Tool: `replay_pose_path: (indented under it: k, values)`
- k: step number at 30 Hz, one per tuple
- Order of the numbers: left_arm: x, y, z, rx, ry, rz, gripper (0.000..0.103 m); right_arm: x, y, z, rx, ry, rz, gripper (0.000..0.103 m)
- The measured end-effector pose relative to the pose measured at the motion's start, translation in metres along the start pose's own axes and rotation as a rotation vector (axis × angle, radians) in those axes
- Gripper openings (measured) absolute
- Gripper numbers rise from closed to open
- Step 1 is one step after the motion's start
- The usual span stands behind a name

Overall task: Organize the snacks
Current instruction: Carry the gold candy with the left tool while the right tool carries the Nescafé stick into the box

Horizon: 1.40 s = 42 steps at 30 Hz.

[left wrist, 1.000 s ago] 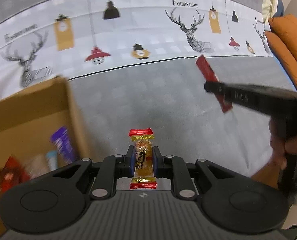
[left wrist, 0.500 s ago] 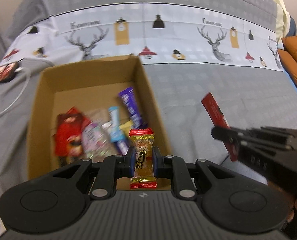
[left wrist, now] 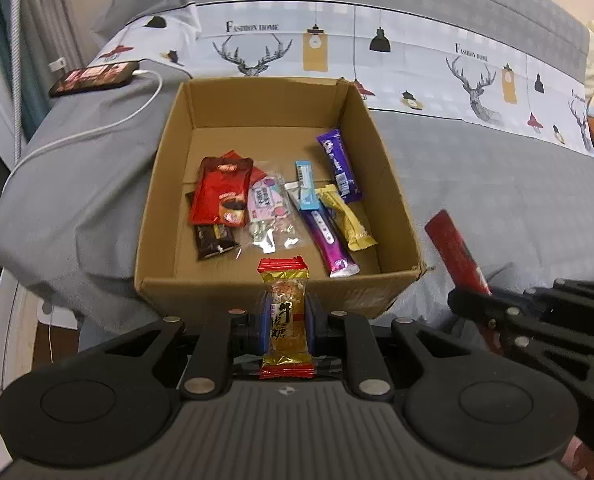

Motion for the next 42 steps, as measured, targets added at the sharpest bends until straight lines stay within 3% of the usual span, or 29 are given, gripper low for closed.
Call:
replay_pose_path:
  k: [22,42]
  values:
    - [-0.001,-0.004,0.015,0.025,-0.001,-0.013,0.019,-0.003,0.001,0.022,0.069,-0.007,0.033,0.006]
    - [-0.039,0.039,0.032,0.007,0.035,-0.006,0.019,-0.043,0.022,0.012,0.070,-0.036,0.077,0.006]
Point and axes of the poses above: each gripper's, at about its wrist camera, not at the fingertips, and x roughly against the way its jaws point, z to its left, y to its top, the point moved 1 cm from there along -x, roughly the way its jaws point, and after that the axes turned 4 degrees about -z, right-handed, at the moved point
